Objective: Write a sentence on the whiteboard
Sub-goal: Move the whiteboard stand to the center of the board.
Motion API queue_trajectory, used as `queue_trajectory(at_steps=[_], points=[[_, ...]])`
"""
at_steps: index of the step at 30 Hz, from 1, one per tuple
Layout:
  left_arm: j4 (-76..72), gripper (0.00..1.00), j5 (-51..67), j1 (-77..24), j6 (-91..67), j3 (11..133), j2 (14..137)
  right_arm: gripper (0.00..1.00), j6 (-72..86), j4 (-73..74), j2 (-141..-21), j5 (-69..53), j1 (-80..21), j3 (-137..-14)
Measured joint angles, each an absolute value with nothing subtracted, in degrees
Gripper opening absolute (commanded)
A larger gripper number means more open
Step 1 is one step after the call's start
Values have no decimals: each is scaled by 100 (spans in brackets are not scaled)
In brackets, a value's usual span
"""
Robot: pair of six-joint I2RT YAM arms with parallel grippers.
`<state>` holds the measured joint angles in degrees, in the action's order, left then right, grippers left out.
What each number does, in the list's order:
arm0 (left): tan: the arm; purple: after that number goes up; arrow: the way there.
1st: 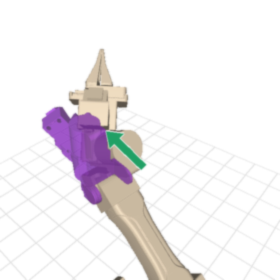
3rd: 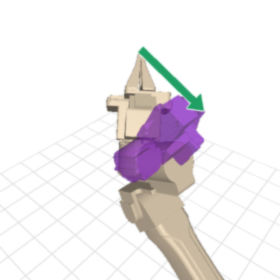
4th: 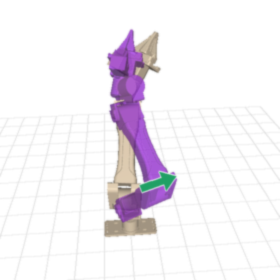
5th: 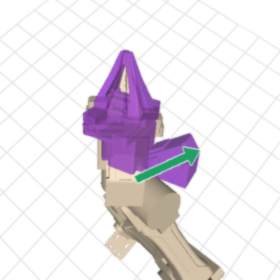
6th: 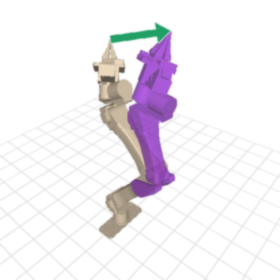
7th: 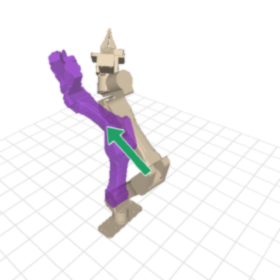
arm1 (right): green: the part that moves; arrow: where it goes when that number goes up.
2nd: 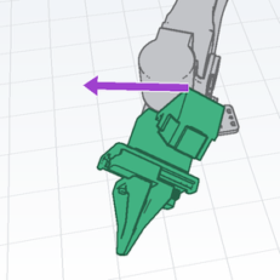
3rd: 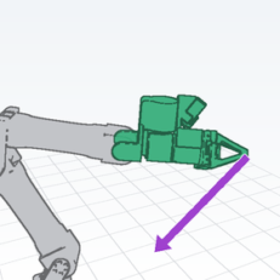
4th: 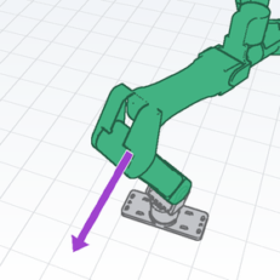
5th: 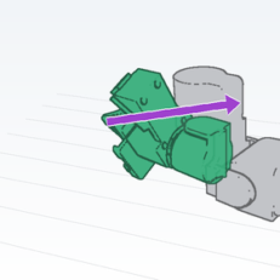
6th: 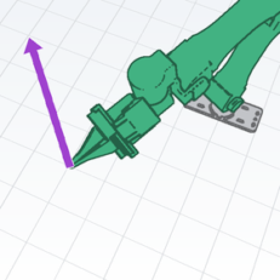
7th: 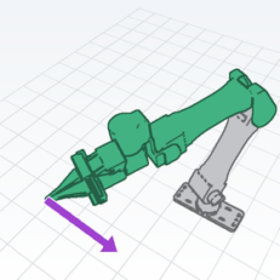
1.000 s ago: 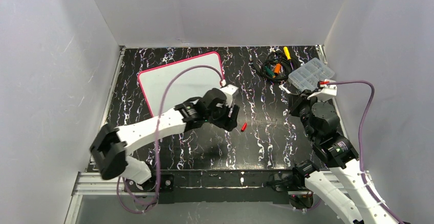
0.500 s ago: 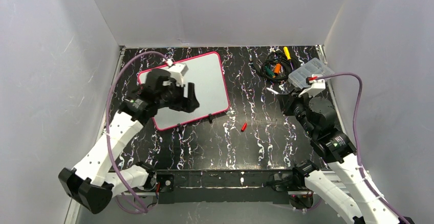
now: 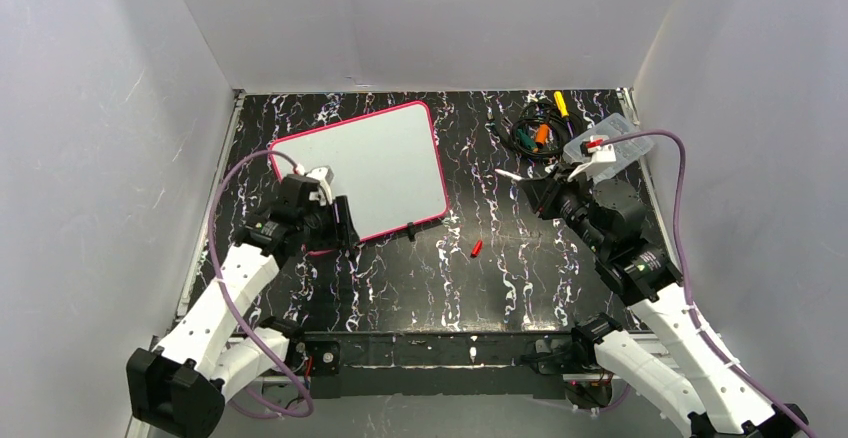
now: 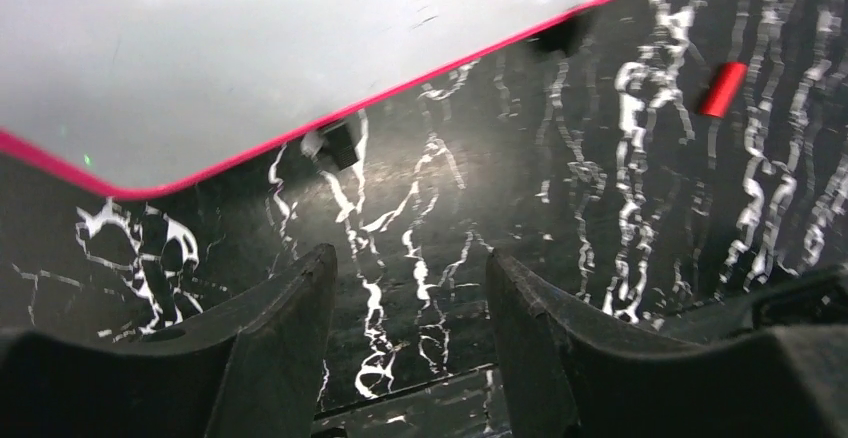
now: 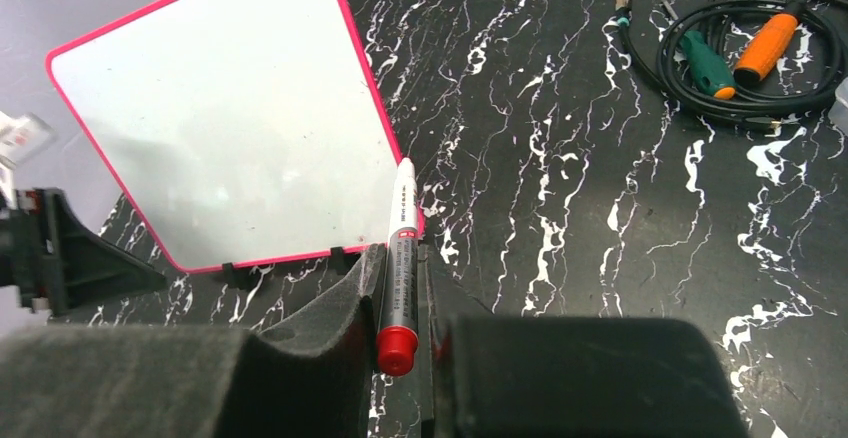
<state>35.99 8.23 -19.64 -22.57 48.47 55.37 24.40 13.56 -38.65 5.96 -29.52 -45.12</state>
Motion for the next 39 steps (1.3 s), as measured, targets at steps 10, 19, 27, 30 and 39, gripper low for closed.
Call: queue_trajectory(at_steps=[10, 19, 27, 30, 39], points=[[2519, 38, -200, -2213, -3142, 3684, 5616, 1, 2534, 1155, -3841, 556, -2952, -4353], [1772, 37, -1133, -2827, -3546, 3356, 6119, 1, 2530, 1140, -3828, 561, -2952, -4322], [1557, 34, -1747, -3059, -3745, 3269, 6556, 1, 2526, 1140, -3782, 585, -2952, -4316], [1481, 31, -1846, -3061, -3789, 3229, 6733, 1, 2526, 1135, -3763, 582, -2952, -4300], [1203, 11, -1986, -3166, -3815, 3229, 7096, 1, 2523, 1135, -3756, 582, -2952, -4241]])
